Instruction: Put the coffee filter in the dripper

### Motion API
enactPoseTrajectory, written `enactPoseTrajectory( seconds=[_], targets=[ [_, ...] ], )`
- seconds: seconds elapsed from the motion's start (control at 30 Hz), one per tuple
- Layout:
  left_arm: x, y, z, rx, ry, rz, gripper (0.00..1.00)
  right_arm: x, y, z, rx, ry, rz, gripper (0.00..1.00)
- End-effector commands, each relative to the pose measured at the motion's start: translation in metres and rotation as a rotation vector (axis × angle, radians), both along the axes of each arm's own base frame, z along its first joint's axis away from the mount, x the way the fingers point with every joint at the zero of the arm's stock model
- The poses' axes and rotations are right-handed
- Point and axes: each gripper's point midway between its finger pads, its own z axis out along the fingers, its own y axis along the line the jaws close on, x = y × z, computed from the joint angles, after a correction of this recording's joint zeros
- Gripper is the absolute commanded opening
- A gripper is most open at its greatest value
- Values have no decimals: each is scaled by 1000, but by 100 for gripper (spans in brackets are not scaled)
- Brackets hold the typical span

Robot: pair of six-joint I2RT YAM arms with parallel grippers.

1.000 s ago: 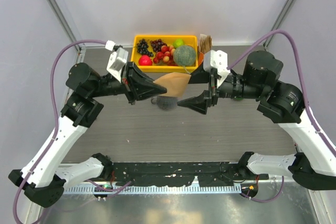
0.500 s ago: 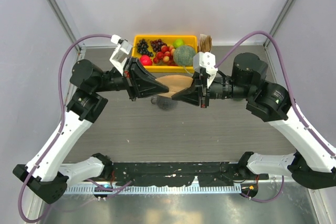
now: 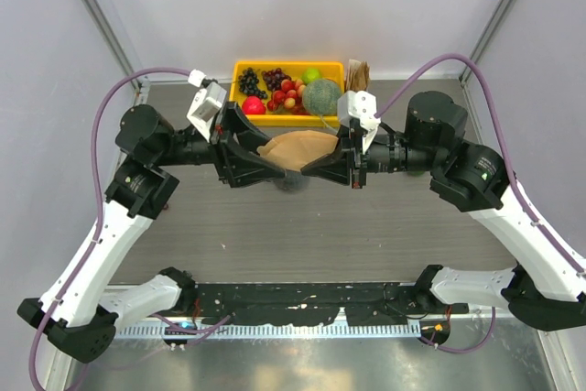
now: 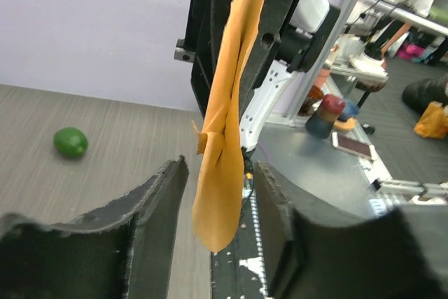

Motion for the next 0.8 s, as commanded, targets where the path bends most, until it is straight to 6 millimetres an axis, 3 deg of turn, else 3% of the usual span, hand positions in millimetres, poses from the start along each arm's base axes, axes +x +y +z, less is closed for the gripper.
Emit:
enactPoseTrajectory(
  seconds=[0.0, 0.17, 0.27, 0.3, 0.37, 0.53, 0.6, 0.67, 0.7, 0.77],
  targets=[
    [-7, 1, -6, 27, -13, -28, 36, -4, -3, 24, 57, -55, 6, 5],
    [-11, 4, -9, 63, -5, -39, 0, -2, -5, 26, 52, -56, -5, 5],
    [-8, 7, -5, 47, 8, -9, 0, 1, -8, 23, 40, -53, -24, 5],
    [-5, 9, -1, 23, 10, 5, 0, 1, -9, 21, 35, -50, -25, 21],
    [-3, 12, 8, -26, 8, 19, 0, 2, -12, 15, 27, -45, -34, 42],
    [-2, 12, 12, -58, 32, 25, 0, 0, -13, 7, 14, -42, -27, 28],
    [-2, 12, 12, -59, 29, 23, 0, 1, -12, 5, 10, -46, -22, 13],
    [-4, 12, 12, -57, 26, 13, 0, 1, -11, 6, 10, -52, -18, 5],
    [-6, 12, 11, -52, 24, 2, 3, 1, -11, 7, 9, -57, -15, 5],
    [-11, 14, 11, -36, -2, -23, 47, 0, -13, 5, 3, -63, -10, 5]
  ],
)
